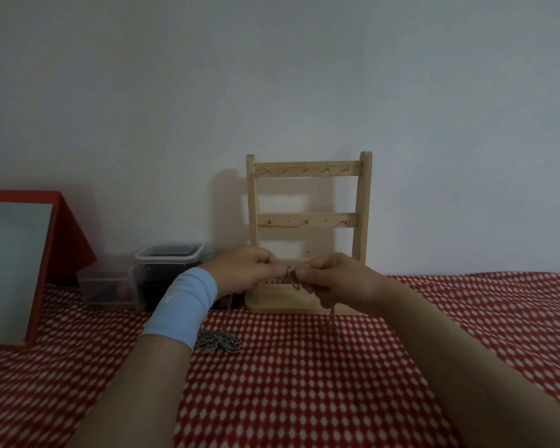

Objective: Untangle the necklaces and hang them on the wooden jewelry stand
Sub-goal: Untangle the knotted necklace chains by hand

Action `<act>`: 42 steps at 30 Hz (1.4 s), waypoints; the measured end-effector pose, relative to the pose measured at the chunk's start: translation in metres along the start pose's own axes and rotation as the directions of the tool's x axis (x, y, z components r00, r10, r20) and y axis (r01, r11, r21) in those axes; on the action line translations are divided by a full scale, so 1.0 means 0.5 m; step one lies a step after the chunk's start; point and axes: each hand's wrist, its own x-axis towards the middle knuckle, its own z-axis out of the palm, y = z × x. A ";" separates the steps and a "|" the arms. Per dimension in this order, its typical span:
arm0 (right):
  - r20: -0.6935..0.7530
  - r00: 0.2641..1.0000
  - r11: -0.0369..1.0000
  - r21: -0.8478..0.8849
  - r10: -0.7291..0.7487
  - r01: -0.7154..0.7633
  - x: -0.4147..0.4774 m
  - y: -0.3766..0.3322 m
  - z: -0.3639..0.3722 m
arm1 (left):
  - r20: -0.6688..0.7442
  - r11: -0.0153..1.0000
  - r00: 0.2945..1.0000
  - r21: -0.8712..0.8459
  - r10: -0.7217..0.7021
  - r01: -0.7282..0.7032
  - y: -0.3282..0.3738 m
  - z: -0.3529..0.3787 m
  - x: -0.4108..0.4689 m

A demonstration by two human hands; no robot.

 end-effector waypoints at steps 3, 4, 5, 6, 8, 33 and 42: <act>-0.070 0.997 1.000 0.028 -0.011 0.013 -0.001 -0.003 0.001 | -0.042 0.998 0.998 0.050 0.050 -0.048 -0.006 -0.003 0.001; -0.089 0.996 0.999 0.031 -0.015 0.018 -0.001 -0.004 0.002 | -0.059 0.997 0.997 0.047 0.057 -0.055 -0.007 -0.005 0.002; -0.105 0.994 0.999 0.033 -0.021 0.025 -0.002 -0.006 0.003 | -0.070 0.998 0.996 0.040 0.058 -0.055 -0.007 -0.006 0.001; -0.123 0.992 0.999 0.035 -0.028 0.032 -0.001 -0.006 0.005 | -0.068 0.998 0.996 0.038 0.058 -0.055 -0.008 -0.006 0.000; -0.166 0.985 0.999 0.029 -0.041 0.046 0.002 -0.005 0.006 | -0.054 0.999 0.997 0.008 0.054 -0.054 -0.007 -0.005 -0.001; -0.398 0.904 0.986 -0.116 -0.158 0.121 0.020 0.004 0.023 | -0.110 0.951 0.994 -0.304 0.029 -0.061 0.000 0.016 0.002; -0.222 0.974 0.962 -0.270 -0.034 -0.028 0.014 -0.007 0.020 | -0.199 0.982 0.980 -0.190 -0.019 -0.020 0.007 0.028 0.010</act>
